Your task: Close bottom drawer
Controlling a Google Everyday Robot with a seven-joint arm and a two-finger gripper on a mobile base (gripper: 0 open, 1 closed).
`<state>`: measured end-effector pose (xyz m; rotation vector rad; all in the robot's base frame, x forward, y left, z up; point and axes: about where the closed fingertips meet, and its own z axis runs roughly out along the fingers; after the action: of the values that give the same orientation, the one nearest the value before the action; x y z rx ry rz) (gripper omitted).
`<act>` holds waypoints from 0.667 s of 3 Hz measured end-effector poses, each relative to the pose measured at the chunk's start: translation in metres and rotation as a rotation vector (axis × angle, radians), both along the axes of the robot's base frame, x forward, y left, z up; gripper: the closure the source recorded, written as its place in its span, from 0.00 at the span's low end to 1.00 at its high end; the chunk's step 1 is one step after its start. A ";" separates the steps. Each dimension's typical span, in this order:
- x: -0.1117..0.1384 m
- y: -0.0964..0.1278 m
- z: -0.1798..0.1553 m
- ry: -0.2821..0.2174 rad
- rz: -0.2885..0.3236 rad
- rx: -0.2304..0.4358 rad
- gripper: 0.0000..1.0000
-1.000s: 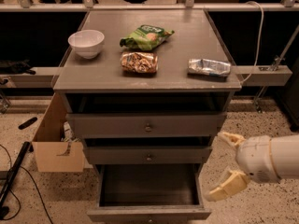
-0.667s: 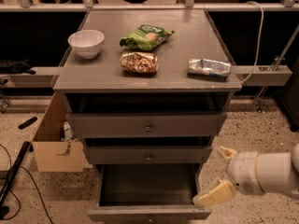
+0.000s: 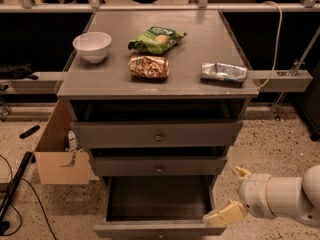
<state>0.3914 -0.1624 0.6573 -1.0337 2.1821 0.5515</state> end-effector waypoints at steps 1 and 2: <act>-0.001 0.017 -0.027 -0.052 0.068 0.049 0.00; 0.004 0.020 -0.064 -0.052 0.116 0.079 0.00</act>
Offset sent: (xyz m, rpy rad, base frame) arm 0.0090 0.0197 -0.1093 0.1156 -0.0504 0.1674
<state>0.3950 -0.1427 0.5934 -1.1242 2.0485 0.6515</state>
